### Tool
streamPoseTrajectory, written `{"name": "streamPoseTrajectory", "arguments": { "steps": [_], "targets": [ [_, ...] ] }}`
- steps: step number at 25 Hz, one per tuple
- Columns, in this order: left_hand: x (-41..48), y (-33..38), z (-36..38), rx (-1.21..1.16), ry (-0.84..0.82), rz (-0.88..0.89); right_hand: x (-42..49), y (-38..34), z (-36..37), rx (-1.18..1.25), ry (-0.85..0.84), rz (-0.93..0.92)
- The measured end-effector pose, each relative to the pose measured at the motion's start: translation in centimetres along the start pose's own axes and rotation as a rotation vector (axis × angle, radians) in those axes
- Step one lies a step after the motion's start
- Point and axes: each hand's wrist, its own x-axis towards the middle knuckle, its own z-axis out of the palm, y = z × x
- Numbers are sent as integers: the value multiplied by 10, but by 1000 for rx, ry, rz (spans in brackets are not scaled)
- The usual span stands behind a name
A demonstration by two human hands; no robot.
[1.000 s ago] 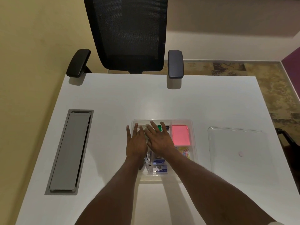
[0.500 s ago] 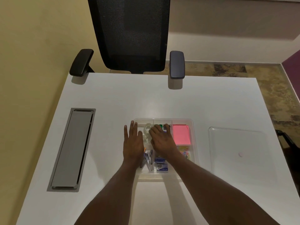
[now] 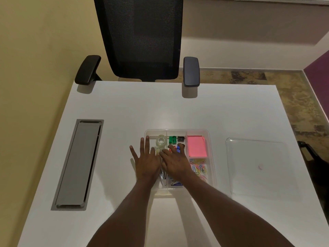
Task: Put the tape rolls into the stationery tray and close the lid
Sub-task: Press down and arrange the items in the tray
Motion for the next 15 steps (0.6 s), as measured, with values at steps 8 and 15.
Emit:
{"name": "streamPoseTrajectory", "arguments": {
  "steps": [8, 15],
  "targets": [
    [-10, 13, -6, -62, -45, -49, -3, 8, -3, -11, 22, -39],
    [-11, 11, -8, -1, 9, 24, -3, 12, -1, -51, 7, -42]
  ]
}}
